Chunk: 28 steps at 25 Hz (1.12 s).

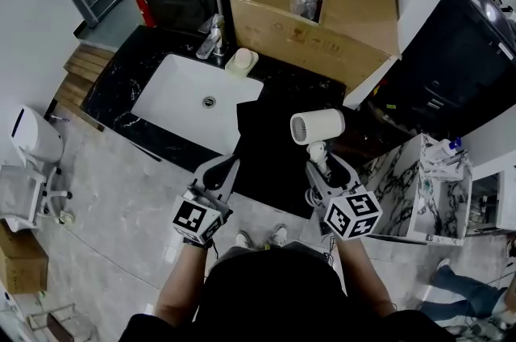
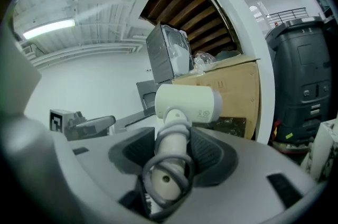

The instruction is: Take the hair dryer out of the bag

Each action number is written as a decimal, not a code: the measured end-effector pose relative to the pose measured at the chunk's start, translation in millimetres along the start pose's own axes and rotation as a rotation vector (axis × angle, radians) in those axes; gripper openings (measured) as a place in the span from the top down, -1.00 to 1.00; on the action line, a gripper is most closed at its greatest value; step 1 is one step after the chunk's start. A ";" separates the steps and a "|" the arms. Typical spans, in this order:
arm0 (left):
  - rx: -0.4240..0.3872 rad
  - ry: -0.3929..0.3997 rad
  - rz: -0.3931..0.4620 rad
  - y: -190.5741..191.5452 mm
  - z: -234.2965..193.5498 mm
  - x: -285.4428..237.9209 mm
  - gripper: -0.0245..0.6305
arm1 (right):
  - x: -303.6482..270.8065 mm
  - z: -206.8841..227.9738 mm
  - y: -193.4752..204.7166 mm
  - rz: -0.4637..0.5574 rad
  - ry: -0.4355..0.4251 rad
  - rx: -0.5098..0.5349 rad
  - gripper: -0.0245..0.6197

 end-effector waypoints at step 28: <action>-0.080 -0.300 -0.005 -24.6 -9.7 38.7 0.86 | -14.3 15.8 -20.6 0.049 0.001 -0.048 0.27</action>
Point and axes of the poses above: the fingertips, and each gripper's own axes: x backward along the fingers, z to its right, y out of its underside, the point moved 8 cm from there along x, backward along the fingers, and after that the axes turned 7 degrees about y, right-handed, at the moved point
